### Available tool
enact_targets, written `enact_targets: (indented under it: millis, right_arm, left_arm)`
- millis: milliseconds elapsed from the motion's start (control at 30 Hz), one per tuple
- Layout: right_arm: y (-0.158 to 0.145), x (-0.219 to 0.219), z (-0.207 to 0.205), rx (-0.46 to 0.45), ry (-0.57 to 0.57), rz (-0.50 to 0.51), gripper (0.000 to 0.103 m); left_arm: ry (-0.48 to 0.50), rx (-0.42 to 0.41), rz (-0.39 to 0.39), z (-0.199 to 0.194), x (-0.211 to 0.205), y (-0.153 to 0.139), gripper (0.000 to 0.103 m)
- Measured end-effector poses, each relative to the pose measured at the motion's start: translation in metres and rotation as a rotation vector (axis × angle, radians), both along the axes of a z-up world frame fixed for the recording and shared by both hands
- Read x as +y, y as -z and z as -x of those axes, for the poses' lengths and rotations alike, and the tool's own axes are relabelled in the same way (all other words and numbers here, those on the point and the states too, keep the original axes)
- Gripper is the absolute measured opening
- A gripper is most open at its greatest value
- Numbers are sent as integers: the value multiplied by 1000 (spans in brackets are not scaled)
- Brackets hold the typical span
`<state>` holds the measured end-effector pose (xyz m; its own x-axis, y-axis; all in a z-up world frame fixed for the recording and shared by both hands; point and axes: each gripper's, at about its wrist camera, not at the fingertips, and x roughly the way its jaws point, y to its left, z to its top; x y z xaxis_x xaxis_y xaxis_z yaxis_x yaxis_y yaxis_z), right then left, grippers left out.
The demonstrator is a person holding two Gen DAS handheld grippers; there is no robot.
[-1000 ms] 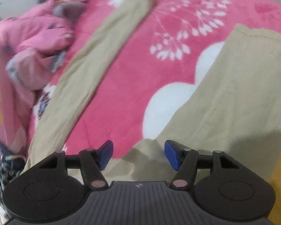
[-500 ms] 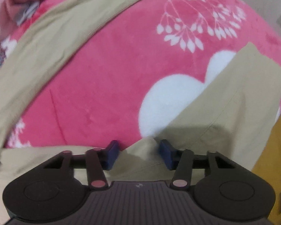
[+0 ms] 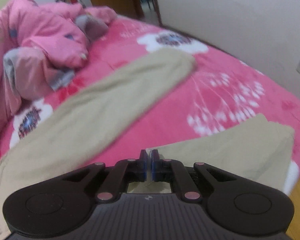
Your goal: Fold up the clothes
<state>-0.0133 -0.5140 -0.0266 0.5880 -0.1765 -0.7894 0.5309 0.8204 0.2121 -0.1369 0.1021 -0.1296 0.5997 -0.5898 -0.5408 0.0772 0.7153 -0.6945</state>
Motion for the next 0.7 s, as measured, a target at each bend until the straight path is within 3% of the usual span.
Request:
enact_targets:
  millis: [67,200,333,467,533,700]
  right_arm:
    - [12,-2,-15,-27,-9,16,5]
    - [72,-10,-32,2,-38,-14,12]
    - [62,-45,5,-207,-35,-148,31]
    - [19,-106,82,-468,102,-152,50]
    - [9,-138,116,-498,188,-122,51]
    - [37,-189,151,-367,306,-135,53]
  left_arm:
    - [-9,-4,-33,2,-5,-2,83]
    - [-23,-5,-86,3,-12,-4,83]
    - [-19,10,-134,0,-18,-8,84]
    - [-13,21,-175,-3,-24,-10,88]
    - [-13,25,-189,-4,-27,-11,90]
    - [-37,45,-191,-6,-29,-12,91]
